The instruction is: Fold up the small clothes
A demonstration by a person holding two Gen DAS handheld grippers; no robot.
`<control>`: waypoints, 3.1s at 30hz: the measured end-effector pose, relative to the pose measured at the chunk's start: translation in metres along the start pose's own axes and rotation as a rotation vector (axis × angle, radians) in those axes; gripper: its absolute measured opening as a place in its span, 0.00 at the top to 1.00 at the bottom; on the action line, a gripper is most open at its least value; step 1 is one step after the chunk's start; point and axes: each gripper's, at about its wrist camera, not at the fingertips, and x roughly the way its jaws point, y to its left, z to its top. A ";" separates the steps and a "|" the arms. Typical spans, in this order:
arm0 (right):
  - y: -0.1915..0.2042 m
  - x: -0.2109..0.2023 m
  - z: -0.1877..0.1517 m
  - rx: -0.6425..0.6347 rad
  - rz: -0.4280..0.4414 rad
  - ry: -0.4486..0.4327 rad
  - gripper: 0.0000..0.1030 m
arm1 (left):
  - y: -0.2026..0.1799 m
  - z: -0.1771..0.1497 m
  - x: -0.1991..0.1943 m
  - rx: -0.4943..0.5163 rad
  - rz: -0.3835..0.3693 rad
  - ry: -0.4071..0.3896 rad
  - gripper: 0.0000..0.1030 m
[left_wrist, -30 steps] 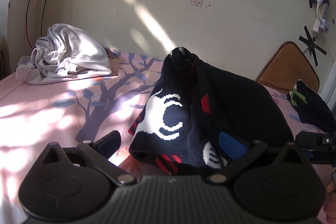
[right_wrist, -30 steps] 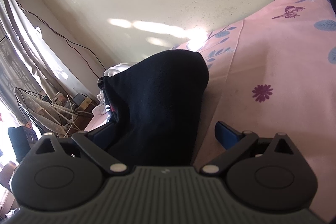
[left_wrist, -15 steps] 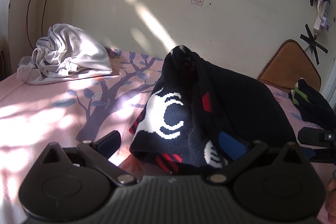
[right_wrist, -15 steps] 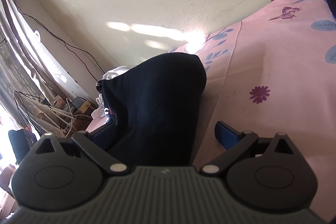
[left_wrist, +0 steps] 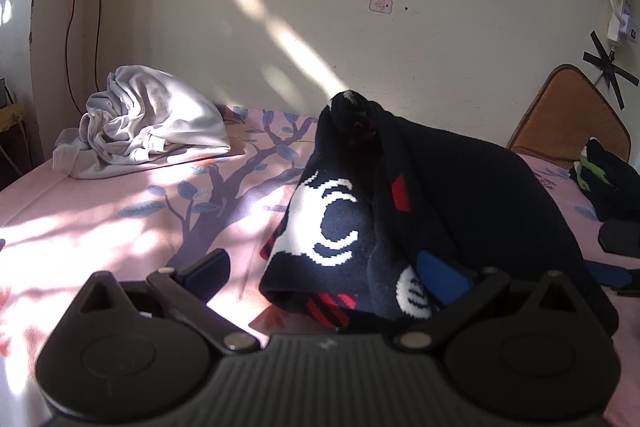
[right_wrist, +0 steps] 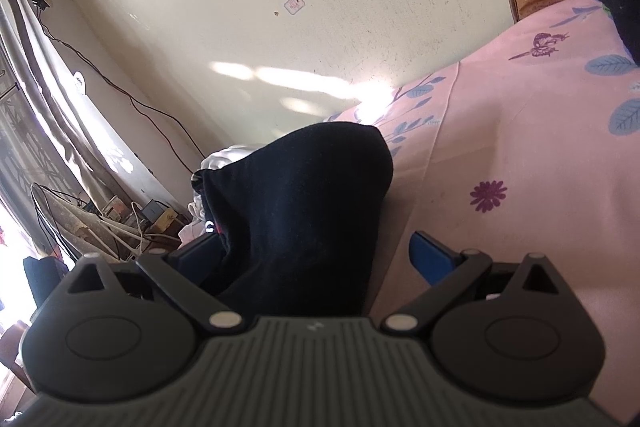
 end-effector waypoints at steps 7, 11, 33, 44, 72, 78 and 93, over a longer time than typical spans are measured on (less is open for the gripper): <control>-0.001 0.000 -0.001 0.010 -0.009 0.004 0.01 | 0.002 0.001 0.004 -0.010 0.010 0.024 0.00; 0.002 0.000 -0.002 -0.013 -0.021 0.014 0.01 | -0.001 0.000 0.003 0.004 0.028 0.018 0.00; 0.003 0.001 -0.006 -0.030 -0.066 0.009 0.01 | -0.001 0.000 0.002 0.015 0.033 0.019 0.00; 0.004 0.000 -0.006 -0.041 -0.068 0.007 0.01 | -0.003 -0.001 -0.001 0.025 0.045 0.012 0.00; 0.002 0.003 -0.005 -0.020 -0.067 0.028 0.01 | -0.001 0.000 0.002 0.014 0.031 0.027 0.00; 0.003 0.001 -0.006 -0.018 -0.090 0.027 0.01 | 0.006 0.000 -0.002 -0.004 -0.017 0.026 0.00; 0.026 0.069 0.008 -0.192 -0.108 0.198 0.26 | 0.010 0.020 0.044 -0.012 -0.325 0.290 0.00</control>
